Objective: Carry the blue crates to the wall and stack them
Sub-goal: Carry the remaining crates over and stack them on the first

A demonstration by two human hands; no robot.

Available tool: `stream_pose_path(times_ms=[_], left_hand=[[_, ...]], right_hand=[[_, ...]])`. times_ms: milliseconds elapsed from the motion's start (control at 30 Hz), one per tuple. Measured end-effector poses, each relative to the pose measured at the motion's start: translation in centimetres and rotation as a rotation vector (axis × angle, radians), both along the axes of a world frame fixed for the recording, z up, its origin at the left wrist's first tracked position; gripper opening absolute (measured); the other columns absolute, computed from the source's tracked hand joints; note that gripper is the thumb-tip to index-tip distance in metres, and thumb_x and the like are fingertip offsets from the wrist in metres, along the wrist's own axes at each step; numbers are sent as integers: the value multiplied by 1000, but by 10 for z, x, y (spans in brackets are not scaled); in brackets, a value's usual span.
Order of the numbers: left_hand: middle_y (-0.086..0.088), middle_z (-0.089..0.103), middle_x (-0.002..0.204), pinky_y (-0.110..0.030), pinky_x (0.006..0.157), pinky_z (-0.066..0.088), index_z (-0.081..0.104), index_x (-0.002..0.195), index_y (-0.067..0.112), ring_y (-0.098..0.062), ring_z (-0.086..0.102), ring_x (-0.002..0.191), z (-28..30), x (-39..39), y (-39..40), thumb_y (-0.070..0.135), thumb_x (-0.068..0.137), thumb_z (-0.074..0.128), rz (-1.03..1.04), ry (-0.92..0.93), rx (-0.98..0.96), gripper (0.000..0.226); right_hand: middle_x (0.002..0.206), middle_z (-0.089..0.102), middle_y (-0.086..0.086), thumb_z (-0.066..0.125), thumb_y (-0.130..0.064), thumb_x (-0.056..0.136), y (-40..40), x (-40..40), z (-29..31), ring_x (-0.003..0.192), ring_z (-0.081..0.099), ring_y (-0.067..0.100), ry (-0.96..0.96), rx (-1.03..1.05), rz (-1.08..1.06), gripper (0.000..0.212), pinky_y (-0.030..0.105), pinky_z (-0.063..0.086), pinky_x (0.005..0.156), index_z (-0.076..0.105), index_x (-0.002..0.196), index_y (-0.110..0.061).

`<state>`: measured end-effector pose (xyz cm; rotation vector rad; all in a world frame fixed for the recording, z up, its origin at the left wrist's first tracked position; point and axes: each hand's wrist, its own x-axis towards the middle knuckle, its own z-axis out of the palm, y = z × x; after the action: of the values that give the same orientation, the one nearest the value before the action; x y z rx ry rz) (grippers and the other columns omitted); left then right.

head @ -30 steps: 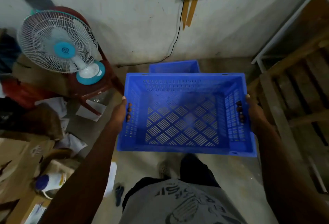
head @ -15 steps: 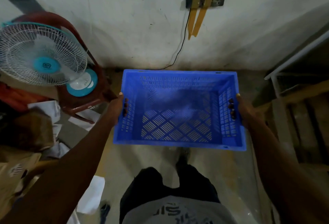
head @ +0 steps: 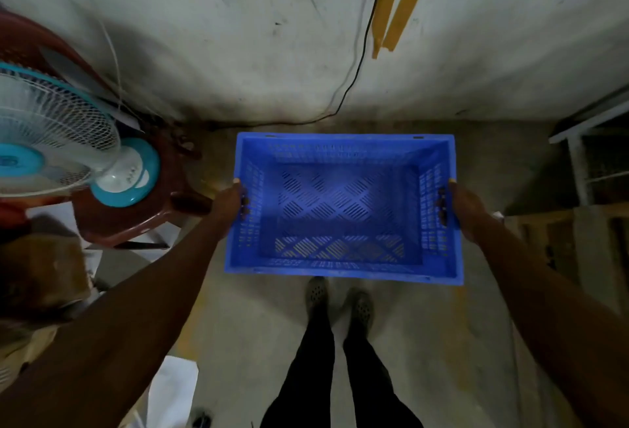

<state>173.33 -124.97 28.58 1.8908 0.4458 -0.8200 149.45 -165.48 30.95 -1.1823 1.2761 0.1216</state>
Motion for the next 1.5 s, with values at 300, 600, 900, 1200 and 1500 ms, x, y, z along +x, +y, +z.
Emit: stream_pose_path(times_ms=[300,600,900,1200,1500], left_hand=[[-1,45,67,-28,51,32,48,78,22,-5,46,35,-117,66,-40,50,104,29,-15,61,62,43],[-2,42,65,-27,49,30,47,76,20,-11,42,39,-182,88,-56,52,104,25,6,78,94,48],[-5,41,64,-26,46,30,45,74,19,-8,38,35,-190,76,-48,48,106,22,2,76,105,49],[0,51,62,-16,40,35,45,77,20,-9,49,39,-197,83,-39,48,105,28,-69,67,167,43],[-17,66,116,-38,86,47,59,123,4,-35,63,107,-163,51,-28,51,97,41,-239,-164,344,56]], right_hand=[[65,49,6,32,-43,103,-46,69,-121,30,42,9,54,-58,48,39,16,35,34,49,82,-15],[65,46,5,30,-40,103,-71,95,-187,30,39,11,92,-9,42,36,16,31,35,46,79,-18],[69,49,9,33,-39,103,-67,89,-189,33,40,13,91,-47,89,31,20,32,37,49,86,-17],[70,48,8,36,-42,102,-58,86,-190,51,42,17,87,-172,92,33,23,37,41,49,88,-14],[86,57,15,46,-40,98,-43,63,-162,77,54,26,210,-355,275,38,34,37,66,61,105,-5]])
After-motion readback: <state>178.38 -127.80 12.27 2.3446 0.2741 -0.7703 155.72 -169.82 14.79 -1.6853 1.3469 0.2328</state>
